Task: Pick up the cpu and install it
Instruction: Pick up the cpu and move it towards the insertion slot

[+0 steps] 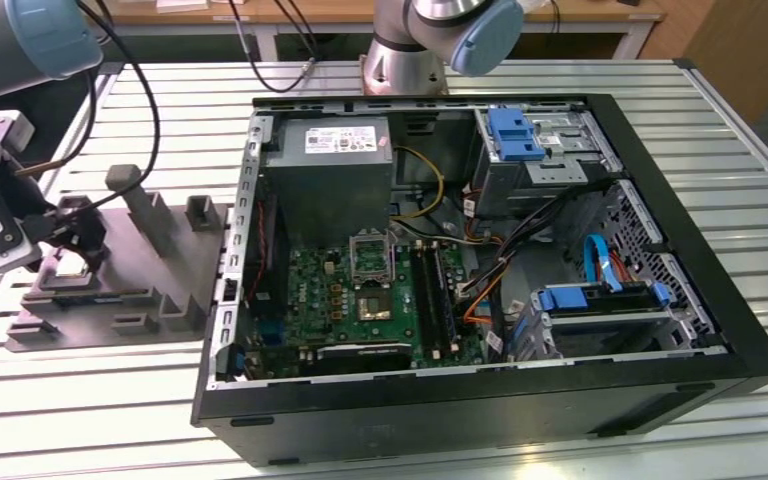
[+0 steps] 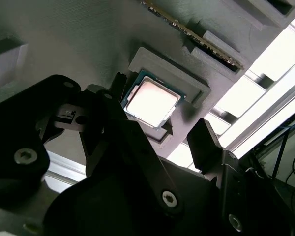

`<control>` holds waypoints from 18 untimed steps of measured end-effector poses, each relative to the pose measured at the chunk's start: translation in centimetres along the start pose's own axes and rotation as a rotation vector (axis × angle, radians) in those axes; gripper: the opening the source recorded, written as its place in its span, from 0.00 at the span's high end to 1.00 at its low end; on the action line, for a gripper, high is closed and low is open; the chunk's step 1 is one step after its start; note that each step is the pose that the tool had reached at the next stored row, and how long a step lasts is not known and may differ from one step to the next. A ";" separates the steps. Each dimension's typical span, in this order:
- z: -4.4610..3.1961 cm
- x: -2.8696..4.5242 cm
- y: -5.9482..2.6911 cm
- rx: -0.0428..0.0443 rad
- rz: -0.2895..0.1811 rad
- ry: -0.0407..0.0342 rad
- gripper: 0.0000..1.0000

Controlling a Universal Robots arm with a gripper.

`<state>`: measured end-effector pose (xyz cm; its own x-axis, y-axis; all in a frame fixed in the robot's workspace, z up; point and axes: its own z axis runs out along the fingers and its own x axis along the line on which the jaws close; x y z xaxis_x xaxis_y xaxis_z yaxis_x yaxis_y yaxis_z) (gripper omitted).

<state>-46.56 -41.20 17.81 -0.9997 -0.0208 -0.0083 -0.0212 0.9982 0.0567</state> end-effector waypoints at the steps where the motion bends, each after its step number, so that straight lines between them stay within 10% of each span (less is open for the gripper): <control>1: -0.01 0.00 -0.07 0.0000 0.000 0.0001 0.23; 18: 0.01 -0.01 -0.14 -0.0027 0.000 0.0000 0.23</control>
<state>-46.55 -41.34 17.78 -0.9998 -0.0206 -0.0083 -0.0210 0.9980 0.0594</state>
